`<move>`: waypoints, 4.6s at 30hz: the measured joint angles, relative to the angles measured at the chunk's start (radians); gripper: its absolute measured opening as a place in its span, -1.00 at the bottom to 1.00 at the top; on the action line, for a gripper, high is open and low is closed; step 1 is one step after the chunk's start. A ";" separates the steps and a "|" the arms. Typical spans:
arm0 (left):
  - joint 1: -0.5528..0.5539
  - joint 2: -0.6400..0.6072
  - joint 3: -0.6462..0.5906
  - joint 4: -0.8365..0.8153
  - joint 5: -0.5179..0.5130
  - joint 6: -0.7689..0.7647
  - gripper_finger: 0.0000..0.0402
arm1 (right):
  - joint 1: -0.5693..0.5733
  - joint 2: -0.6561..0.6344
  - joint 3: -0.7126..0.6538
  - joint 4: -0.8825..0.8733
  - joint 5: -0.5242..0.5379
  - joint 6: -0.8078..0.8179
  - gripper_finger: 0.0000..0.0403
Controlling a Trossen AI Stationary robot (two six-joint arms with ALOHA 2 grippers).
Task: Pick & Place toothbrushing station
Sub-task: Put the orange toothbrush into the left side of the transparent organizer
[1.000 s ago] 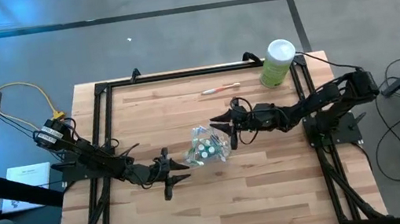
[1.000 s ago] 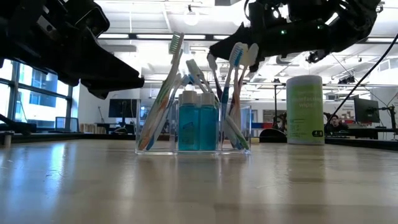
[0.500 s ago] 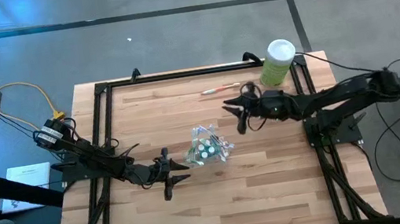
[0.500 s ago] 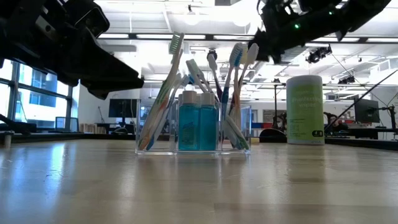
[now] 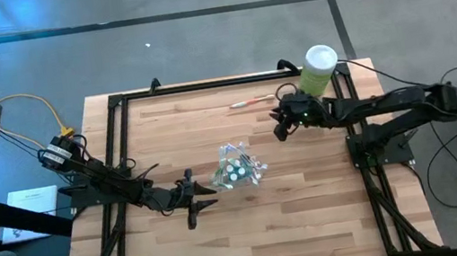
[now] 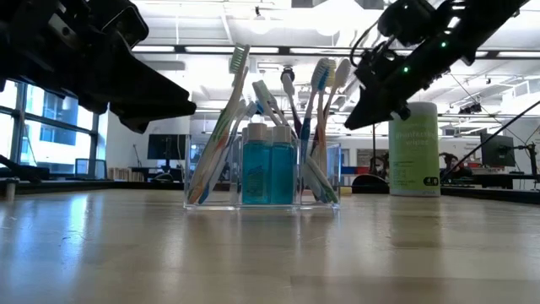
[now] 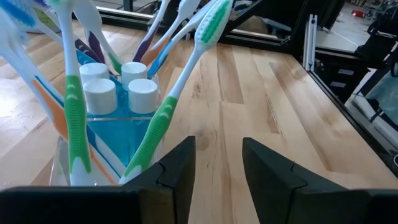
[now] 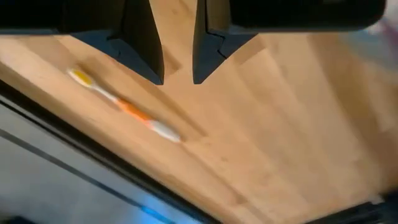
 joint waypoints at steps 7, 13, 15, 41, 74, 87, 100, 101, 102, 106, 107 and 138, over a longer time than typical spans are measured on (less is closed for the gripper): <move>-0.006 0.000 0.000 0.003 0.000 -0.002 -0.36 | 0.000 0.023 0.000 -0.001 0.069 0.007 -0.62; -0.006 0.000 0.000 0.004 0.000 -0.003 -0.36 | -0.001 0.023 0.000 -0.011 0.069 -0.008 -0.62; -0.006 0.000 0.000 0.007 0.000 -0.003 -0.36 | 0.000 0.023 0.000 -0.011 0.065 -0.034 -0.62; 0.017 0.000 0.000 0.011 0.049 -0.058 -0.36 | -0.043 0.070 0.244 0.099 -0.195 -0.142 0.22; 0.054 0.000 0.000 0.007 0.105 0.046 -0.36 | -0.406 0.546 0.449 -0.309 -0.187 -0.147 0.21; 0.051 0.000 0.000 0.007 0.107 0.035 -0.36 | -0.409 0.623 0.449 -0.277 -0.169 -0.207 0.21; 0.052 0.000 0.000 0.007 0.105 0.046 -0.36 | -0.401 0.698 0.452 -0.235 -0.164 -0.293 0.08; 0.052 0.000 0.000 0.007 0.105 0.046 -0.36 | -0.401 0.695 0.450 -0.235 -0.160 -0.291 0.02; 0.052 0.000 0.000 0.007 0.105 0.046 -0.36 | -0.401 0.692 0.450 -0.236 -0.160 -0.292 -0.03; 0.052 0.000 0.000 0.007 0.105 0.046 -0.36 | -0.401 0.691 0.450 -0.250 -0.184 -0.342 -0.34; 0.052 0.000 0.000 0.007 0.105 0.046 -0.36 | -0.401 0.691 0.450 -0.255 -0.191 -0.360 -0.43; 0.052 0.000 0.000 0.013 0.105 0.042 -0.36 | 0.050 0.331 0.448 -0.502 0.402 -0.455 -0.99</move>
